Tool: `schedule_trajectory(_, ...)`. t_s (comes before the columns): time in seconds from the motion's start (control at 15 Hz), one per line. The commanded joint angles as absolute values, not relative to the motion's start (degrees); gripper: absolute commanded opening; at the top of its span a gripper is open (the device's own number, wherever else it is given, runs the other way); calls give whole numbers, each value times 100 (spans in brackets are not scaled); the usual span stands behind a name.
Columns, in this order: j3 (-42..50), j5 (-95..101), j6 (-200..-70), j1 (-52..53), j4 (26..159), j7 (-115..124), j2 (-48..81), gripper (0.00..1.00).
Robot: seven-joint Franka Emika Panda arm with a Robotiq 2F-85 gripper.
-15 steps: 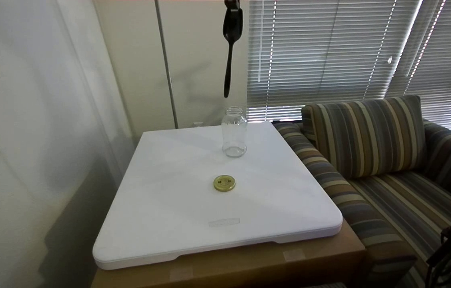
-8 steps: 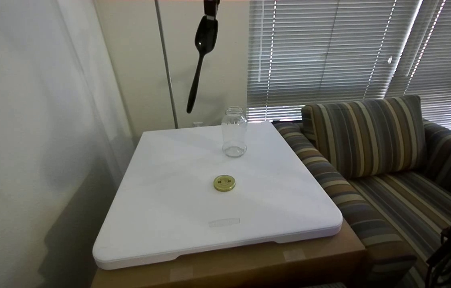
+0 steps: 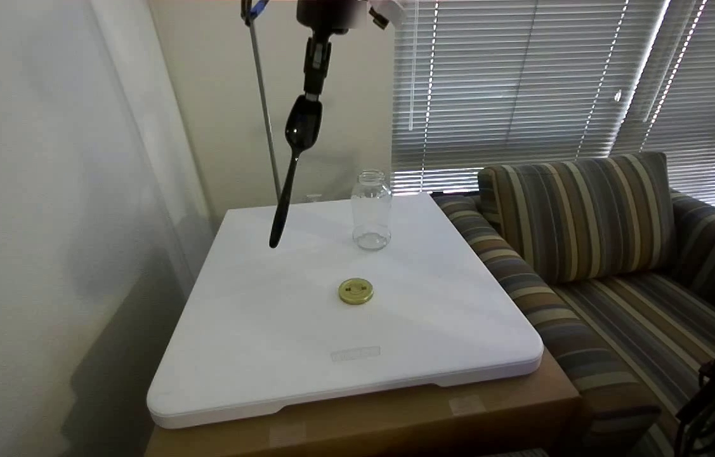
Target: Remove the black spatula from the glass jar
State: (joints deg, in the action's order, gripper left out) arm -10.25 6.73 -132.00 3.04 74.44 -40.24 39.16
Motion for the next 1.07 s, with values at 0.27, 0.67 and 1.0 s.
schedule_trajectory(0.27, -1469, 110, -12511, 234, 6328, -5242, 5245, 1)
schedule_trajectory(0.67, -1420, 118, -12063, 314, 5631, -5929, 6027, 1)
schedule_trajectory(1.0, -1485, -68, -11761, 325, 5007, -6186, 6544, 1)
